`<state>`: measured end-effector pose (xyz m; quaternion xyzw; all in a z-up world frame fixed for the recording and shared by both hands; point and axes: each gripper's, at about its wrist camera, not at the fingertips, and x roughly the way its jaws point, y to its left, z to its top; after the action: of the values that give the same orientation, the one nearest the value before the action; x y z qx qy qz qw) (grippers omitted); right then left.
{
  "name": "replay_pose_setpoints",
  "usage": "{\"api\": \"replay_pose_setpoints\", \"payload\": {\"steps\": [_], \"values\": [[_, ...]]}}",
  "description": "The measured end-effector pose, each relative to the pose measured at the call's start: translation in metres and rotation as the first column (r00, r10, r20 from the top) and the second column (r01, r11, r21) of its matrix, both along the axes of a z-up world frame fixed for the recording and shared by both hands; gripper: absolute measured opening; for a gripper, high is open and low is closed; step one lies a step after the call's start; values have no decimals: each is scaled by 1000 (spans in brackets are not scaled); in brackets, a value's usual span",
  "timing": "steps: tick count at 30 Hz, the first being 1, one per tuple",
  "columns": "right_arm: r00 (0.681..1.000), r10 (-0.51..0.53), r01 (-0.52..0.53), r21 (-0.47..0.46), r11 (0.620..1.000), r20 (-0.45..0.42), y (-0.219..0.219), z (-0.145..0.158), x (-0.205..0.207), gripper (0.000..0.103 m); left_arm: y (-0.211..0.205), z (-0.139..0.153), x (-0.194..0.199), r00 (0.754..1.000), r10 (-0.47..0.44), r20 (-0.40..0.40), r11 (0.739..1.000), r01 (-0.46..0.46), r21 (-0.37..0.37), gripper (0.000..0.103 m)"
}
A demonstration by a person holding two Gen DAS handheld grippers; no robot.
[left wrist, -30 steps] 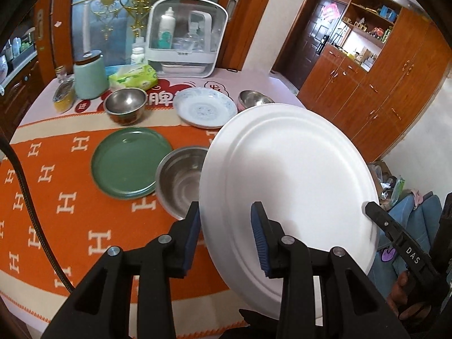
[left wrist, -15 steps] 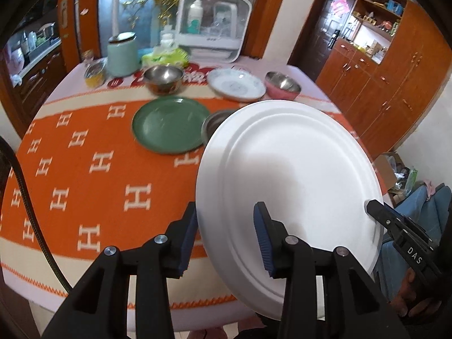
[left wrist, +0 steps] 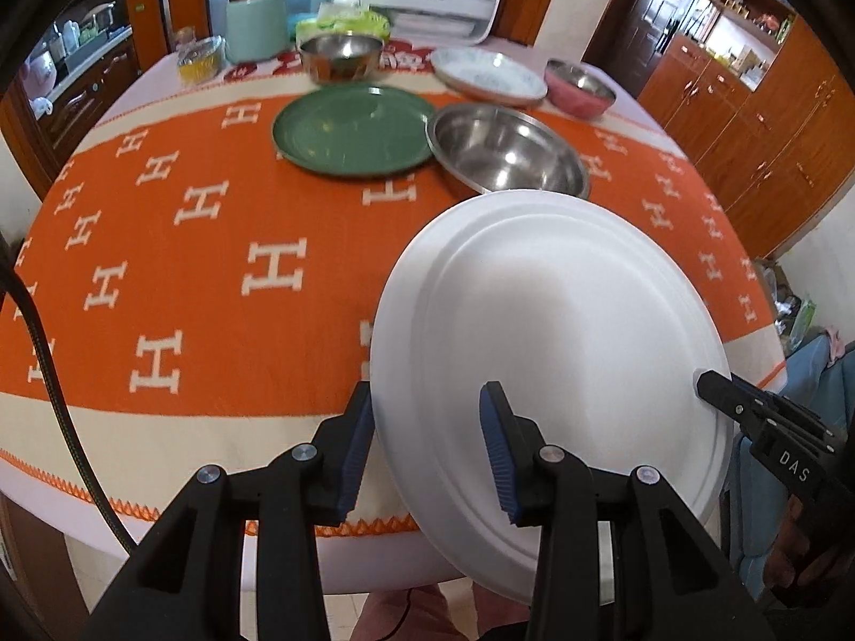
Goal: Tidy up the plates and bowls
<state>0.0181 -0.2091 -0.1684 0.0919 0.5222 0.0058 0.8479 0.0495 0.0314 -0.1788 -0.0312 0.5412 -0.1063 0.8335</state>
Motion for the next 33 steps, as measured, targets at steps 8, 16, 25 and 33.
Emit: {"api": "replay_pose_setpoints", "payload": {"steps": [8,16,25,33], "values": [[998,-15,15,-4,1000,-58,-7,-24,8,23,-10,-25,7,999,-4,-36,1000,5,22,38],[996,4,-13,-103,995,-85,-9,-37,26,28,-26,-48,18,999,-19,-51,999,21,33,38],[991,24,-45,-158,986,-132,-13,-48,40,30,-34,-60,24,993,-60,-105,998,63,28,39],[989,37,-64,-191,979,-143,-14,-44,41,41,-24,-49,29,995,-63,-76,998,63,-3,41]]}}
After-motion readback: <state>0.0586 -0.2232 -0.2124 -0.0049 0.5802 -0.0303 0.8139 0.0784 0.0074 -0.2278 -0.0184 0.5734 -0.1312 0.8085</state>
